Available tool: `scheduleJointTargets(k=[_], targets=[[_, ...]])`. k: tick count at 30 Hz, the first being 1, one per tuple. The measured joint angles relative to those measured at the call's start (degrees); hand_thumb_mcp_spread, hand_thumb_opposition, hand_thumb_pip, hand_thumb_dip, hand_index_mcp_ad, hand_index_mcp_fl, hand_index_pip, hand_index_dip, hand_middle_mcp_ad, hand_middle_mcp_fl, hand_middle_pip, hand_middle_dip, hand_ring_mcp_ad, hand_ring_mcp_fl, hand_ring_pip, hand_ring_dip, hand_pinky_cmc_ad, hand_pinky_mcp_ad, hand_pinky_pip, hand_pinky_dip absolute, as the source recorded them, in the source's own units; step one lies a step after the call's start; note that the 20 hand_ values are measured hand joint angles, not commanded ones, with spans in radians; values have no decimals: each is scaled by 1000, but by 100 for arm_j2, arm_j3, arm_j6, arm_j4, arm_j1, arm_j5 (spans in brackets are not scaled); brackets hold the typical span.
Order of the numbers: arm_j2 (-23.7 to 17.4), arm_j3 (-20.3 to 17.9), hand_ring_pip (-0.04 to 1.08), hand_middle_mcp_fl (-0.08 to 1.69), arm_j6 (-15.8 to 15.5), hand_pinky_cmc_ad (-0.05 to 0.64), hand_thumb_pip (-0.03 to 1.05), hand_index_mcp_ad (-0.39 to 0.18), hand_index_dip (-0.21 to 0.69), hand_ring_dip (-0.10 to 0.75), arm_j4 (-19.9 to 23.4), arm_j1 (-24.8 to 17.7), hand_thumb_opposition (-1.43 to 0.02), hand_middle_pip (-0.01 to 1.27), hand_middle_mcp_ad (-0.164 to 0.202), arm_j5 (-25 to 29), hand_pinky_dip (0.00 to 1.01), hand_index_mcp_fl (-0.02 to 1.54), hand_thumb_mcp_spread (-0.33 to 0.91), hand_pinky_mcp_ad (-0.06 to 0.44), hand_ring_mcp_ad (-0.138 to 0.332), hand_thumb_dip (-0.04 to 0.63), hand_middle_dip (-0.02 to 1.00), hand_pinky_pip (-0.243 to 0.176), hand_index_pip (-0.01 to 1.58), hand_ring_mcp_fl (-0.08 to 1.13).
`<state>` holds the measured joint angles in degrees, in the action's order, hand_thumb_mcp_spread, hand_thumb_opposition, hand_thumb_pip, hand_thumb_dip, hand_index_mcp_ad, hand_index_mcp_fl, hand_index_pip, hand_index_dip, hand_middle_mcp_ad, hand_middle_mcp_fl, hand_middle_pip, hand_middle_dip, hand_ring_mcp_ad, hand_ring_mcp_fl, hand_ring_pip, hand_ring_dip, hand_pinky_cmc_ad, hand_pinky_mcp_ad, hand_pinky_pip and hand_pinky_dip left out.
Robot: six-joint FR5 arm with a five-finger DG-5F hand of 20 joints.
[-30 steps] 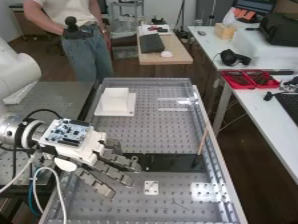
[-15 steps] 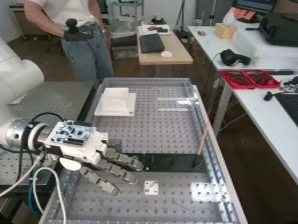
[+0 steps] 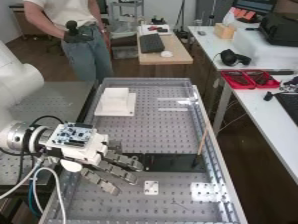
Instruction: Grab the larger nut and place it in the white container
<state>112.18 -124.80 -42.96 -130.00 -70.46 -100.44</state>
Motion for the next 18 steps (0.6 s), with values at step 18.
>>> scheduleJointTargets(k=[18], targets=[[106, 14, 105, 3, -57, 365, 721, -213, 47, 150, 95, 7, -864, 129, 72, 2, 490, 89, 344, 312, 164, 175, 232, -91, 1552, 2]])
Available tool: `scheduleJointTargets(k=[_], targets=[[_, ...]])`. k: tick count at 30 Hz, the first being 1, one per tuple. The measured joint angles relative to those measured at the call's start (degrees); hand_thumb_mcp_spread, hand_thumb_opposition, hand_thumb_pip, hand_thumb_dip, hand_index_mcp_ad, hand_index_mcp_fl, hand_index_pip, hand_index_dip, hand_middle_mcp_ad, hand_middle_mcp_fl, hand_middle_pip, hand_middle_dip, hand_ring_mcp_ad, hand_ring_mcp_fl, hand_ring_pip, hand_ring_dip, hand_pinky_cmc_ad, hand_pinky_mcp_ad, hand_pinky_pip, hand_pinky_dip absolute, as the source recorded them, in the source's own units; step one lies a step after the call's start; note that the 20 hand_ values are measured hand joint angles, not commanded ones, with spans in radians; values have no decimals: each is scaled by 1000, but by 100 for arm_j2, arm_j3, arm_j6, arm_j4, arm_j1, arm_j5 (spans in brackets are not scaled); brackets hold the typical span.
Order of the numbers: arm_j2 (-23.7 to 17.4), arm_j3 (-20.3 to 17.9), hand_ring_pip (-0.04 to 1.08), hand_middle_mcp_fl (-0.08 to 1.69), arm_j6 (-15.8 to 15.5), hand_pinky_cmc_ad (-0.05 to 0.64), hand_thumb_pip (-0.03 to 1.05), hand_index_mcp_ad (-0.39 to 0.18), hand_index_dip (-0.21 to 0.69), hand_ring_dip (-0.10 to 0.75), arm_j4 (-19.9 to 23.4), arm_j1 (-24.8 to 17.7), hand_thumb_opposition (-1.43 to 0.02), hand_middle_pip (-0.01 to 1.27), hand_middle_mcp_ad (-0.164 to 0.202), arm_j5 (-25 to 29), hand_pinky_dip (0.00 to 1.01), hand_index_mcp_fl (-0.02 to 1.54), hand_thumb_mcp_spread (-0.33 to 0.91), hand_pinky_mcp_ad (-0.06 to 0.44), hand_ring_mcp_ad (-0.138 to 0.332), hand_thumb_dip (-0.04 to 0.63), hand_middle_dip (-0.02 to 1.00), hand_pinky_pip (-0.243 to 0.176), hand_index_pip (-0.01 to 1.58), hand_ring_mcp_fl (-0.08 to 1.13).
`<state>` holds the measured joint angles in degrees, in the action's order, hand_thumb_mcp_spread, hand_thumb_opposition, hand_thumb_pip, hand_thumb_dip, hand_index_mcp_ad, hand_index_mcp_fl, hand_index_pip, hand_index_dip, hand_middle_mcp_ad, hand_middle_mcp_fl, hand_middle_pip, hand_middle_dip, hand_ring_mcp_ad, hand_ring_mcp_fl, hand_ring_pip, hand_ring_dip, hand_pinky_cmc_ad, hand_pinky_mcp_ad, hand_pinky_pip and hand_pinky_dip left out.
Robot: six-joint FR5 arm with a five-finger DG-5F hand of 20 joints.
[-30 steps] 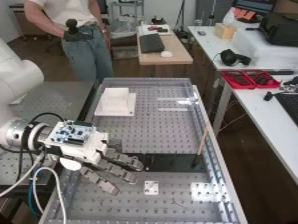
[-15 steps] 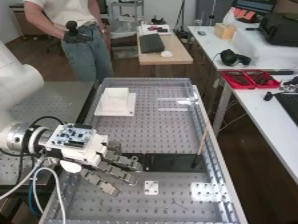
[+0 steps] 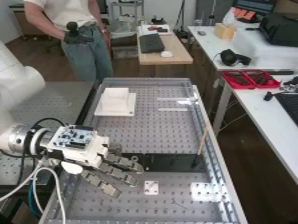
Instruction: Grab the larger nut and place it in the white container
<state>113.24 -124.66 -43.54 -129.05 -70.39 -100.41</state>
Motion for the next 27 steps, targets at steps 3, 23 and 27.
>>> scheduleJointTargets(k=[3, 23, 27], targets=[[13, 21, 105, 3, -16, 365, 721, -213, 47, 150, -1, 14, -864, 129, 72, -28, 494, 138, 344, 312, 164, 175, 232, -91, 1552, 2], [59, 59, 113, 3, -9, 365, 730, -188, 42, 147, -21, 50, -881, 129, 72, -120, 506, 215, 354, 309, 164, 173, 234, -94, 1543, 0], [47, 60, 113, 0, 12, 365, 730, -168, 42, 150, -62, 27, -881, 129, 75, -98, 506, 215, 354, 309, 166, 173, 234, -94, 1541, 0]])
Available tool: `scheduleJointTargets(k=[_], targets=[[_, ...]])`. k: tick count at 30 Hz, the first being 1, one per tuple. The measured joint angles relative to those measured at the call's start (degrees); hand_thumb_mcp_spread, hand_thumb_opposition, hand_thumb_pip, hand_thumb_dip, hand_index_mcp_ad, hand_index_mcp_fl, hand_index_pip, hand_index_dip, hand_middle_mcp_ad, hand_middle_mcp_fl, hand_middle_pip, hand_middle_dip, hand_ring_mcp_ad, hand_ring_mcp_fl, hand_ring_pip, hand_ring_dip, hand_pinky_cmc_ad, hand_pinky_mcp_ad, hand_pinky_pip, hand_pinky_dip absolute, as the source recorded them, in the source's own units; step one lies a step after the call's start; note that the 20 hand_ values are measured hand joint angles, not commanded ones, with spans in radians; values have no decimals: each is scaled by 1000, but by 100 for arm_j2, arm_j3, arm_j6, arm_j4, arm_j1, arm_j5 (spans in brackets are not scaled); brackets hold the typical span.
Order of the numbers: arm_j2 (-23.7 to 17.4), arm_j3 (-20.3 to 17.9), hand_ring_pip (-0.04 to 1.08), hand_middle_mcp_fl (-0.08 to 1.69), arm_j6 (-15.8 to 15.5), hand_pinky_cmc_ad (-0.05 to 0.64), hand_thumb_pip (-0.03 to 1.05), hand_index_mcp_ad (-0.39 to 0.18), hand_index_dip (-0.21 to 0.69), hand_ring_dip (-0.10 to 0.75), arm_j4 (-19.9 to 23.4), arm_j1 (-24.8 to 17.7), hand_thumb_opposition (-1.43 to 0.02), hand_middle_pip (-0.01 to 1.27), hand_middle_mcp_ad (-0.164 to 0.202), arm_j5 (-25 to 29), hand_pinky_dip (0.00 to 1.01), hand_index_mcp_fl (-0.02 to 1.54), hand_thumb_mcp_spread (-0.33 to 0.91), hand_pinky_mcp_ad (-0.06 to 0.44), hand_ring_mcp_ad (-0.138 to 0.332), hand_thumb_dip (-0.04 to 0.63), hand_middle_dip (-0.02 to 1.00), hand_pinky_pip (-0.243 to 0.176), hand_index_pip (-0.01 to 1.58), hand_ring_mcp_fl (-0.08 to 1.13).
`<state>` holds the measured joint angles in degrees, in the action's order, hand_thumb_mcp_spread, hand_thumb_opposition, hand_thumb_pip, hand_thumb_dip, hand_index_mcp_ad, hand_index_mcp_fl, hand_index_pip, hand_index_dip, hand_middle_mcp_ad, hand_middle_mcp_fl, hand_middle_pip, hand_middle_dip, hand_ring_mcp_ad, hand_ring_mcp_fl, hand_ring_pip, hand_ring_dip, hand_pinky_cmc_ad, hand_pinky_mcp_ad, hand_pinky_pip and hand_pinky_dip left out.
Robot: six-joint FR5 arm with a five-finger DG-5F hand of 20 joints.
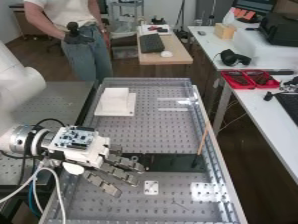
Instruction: Grab the larger nut and place it in the white container
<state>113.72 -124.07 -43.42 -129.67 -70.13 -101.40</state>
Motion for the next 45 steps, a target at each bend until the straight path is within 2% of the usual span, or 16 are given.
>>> scheduleJointTargets(k=[10, 12, 45], targets=[[-6, 13, 113, 3, 12, 365, 768, -168, 37, 150, -61, -35, -881, 129, 72, -1, 522, 194, 354, 314, 148, 192, 234, -91, 1525, 0], [-5, 9, 113, 3, 11, 346, 770, -171, 33, 150, -52, -31, -883, 129, 72, -8, 522, 194, 351, 311, 148, 190, 234, -91, 1524, 0], [13, -23, 113, 3, 23, 346, 792, -176, 12, 150, 42, -1, -883, 129, 72, -71, 538, 173, 353, 302, 148, 188, 234, -94, 1531, 0]])
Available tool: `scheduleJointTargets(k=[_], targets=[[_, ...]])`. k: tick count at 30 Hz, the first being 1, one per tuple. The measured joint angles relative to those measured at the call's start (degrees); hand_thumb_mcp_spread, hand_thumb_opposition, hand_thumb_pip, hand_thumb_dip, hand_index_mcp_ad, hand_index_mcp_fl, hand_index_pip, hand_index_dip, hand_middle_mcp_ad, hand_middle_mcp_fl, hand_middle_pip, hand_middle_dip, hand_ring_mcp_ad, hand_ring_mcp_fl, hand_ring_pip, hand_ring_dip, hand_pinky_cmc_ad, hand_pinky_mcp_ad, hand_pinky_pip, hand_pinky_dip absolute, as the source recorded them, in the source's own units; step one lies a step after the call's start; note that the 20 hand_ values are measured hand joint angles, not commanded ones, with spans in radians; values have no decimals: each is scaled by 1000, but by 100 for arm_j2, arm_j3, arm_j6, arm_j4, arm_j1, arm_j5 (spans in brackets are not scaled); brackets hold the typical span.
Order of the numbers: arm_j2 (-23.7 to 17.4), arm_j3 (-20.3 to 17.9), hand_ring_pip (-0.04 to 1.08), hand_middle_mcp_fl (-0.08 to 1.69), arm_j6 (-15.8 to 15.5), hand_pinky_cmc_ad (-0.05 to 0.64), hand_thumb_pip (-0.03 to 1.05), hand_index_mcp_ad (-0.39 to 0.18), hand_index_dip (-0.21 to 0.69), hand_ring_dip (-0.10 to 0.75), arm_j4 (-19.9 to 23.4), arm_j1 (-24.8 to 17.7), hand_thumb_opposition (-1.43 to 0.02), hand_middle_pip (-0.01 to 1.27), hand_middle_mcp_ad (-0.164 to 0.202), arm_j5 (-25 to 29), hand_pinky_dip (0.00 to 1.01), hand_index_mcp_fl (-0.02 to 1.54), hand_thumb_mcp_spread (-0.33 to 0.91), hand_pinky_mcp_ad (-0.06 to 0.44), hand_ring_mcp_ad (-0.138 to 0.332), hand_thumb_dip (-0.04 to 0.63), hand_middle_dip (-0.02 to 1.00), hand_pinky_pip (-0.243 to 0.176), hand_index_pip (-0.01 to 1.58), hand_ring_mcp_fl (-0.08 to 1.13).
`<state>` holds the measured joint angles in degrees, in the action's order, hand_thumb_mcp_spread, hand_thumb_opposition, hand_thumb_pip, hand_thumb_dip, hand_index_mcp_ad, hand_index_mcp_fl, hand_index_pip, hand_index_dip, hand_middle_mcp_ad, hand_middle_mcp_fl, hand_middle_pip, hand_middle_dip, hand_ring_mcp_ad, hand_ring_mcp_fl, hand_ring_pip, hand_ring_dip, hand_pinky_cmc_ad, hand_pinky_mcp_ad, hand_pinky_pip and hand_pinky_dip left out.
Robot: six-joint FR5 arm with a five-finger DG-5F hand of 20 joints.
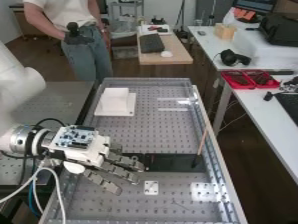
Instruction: Grab the larger nut and place it in the white container
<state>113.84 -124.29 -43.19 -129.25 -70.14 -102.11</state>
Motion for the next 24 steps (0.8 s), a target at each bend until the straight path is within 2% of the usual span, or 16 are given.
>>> scheduleJointTargets(k=[6, 10, 18, 22, 24], targets=[[18, -5, 113, 0, 14, 346, 785, -176, 0, 150, 37, 13, -883, 129, 72, -13, 538, 188, 353, 302, 148, 188, 234, -91, 1520, 0], [12, -6, 113, 0, 31, 346, 771, -173, -30, 150, 79, 7, -911, 129, 72, -18, 538, 255, 358, 302, 148, 188, 234, -94, 1499, 0], [0, 7, 113, 3, 64, 346, 744, -173, -26, 150, 75, 2, -925, 131, 72, 6, 529, 300, 354, 295, 150, 188, 234, -94, 1508, 0], [-59, 5, 112, 3, 89, 346, 668, -175, -30, 150, 107, 1, -958, 131, 72, -10, 513, 417, 374, 291, 145, 185, 230, -94, 1484, 0], [-119, 4, 108, 5, 104, 337, 648, -171, -30, 150, 143, -2, -976, 133, 73, -22, 497, 457, 367, 291, 150, 161, 230, -94, 1484, 0]])
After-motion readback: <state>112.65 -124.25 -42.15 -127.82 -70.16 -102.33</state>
